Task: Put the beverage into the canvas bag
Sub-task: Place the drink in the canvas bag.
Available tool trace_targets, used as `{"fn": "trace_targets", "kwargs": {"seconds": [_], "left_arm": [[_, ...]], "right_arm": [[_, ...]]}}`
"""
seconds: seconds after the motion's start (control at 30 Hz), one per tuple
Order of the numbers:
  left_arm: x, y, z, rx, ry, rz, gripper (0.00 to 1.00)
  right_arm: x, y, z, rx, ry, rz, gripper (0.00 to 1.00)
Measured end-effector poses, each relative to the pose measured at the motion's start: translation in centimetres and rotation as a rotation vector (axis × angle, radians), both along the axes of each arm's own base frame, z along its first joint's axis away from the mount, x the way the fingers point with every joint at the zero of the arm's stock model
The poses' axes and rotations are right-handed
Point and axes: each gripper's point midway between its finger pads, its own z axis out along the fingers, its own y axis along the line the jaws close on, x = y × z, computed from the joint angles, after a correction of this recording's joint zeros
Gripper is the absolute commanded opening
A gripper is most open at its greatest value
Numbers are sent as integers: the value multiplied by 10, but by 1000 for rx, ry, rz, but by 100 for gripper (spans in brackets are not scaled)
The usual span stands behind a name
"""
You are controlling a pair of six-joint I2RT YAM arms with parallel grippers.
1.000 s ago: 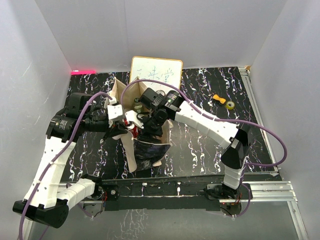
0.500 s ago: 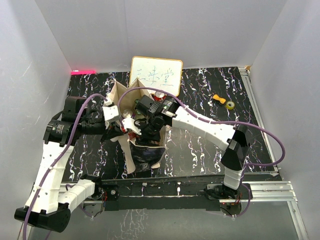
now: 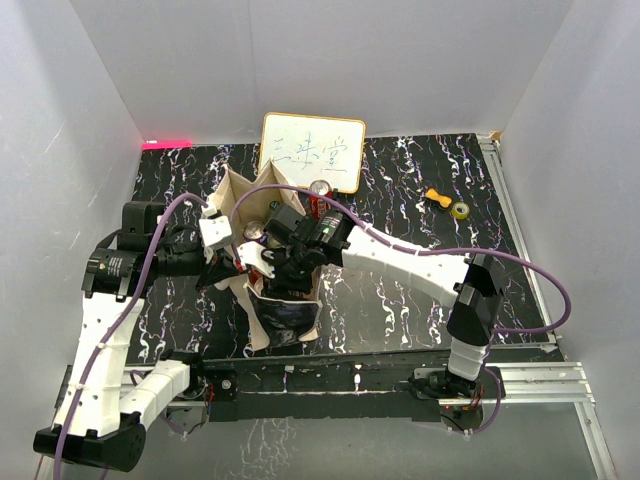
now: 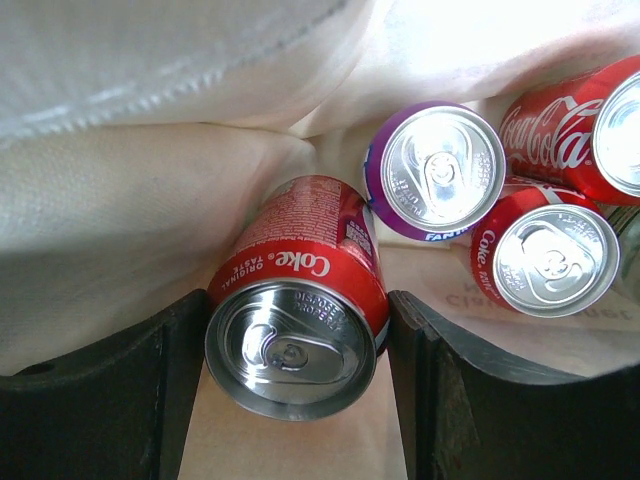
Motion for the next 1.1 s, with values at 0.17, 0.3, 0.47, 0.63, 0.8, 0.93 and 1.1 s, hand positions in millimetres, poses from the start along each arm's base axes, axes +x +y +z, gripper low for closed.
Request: {"fn": "trace_targets", "kwargs": {"seconds": [0.17, 0.3, 0.47, 0.63, 0.8, 0.93, 1.1], "left_arm": [[2, 4, -4, 17, 3, 14, 0], [1, 6, -8, 28, 19, 26, 0], [0, 7, -10, 31, 60, 32, 0], [2, 9, -4, 40, 112, 39, 0], [5, 13, 6, 69, 111, 42, 0], [4, 18, 8, 101, 98, 38, 0], [-2, 23, 5, 156, 82, -18, 0]], "right_arm": [[2, 6, -7, 12, -10, -28, 8], [3, 10, -13, 31, -23, -35, 9], [3, 12, -19, 50, -36, -35, 10], [7, 15, -15, 62, -54, -54, 9], [11, 19, -6, 63, -62, -75, 15], [9, 23, -4, 67, -54, -73, 19], [7, 29, -8, 62, -38, -71, 16]]}}
